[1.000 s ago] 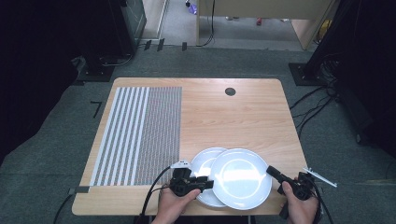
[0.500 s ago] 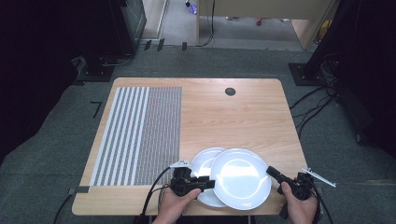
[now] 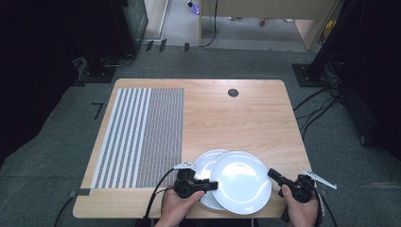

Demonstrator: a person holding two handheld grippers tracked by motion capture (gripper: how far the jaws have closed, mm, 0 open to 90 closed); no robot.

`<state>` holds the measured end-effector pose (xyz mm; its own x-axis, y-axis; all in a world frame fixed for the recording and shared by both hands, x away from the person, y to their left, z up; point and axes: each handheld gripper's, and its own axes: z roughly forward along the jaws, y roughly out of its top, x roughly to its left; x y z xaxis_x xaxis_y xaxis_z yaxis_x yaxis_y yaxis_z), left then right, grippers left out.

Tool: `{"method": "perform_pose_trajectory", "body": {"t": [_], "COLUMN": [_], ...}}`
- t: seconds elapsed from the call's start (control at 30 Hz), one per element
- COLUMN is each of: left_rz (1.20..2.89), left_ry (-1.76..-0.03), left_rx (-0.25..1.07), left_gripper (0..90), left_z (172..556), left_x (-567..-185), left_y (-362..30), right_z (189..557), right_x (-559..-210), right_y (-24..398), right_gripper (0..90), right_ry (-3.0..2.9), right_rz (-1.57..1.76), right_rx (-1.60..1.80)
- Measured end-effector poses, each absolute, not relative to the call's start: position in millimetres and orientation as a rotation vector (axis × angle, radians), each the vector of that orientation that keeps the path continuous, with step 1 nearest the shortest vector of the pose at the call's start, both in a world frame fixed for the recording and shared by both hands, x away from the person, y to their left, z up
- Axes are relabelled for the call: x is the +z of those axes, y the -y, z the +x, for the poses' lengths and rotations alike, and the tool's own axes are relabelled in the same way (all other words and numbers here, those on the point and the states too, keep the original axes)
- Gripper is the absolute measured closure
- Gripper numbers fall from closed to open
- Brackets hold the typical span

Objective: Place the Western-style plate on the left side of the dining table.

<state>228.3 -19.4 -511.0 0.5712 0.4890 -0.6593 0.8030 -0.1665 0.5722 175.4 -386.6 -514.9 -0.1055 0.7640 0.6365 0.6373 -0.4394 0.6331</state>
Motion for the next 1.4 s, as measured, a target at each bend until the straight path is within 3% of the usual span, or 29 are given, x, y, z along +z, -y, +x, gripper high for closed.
{"method": "perform_pose_trajectory", "body": {"t": [0.3, 0.37, 0.6, 1.4], "left_rz": [1.838, 1.822, 1.814, 1.773], "left_ry": [-1.063, -1.101, -1.15, -1.159], "left_rx": [-0.382, -0.366, -0.323, -0.336], "left_gripper": [73.2, 73.0, 73.0, 74.7], "left_z": [227.2, 229.2, 231.1, 230.3], "left_x": [-513.0, -515.4, -516.4, -516.7], "left_y": [23.1, 19.8, 13.3, 9.8], "right_z": [175.4, 168.6, 146.4, 130.1], "right_x": [-509.3, -511.2, -506.1, -514.7], "right_y": [369.8, 373.0, 382.2, 372.7], "right_gripper": [90.0, 82.8, 78.5, 85.5], "right_ry": [-1.643, -1.564, -1.54, -1.555], "right_rz": [1.973, 1.962, 2.015, 2.183], "right_rx": [1.697, 1.673, 1.667, 1.64]}}
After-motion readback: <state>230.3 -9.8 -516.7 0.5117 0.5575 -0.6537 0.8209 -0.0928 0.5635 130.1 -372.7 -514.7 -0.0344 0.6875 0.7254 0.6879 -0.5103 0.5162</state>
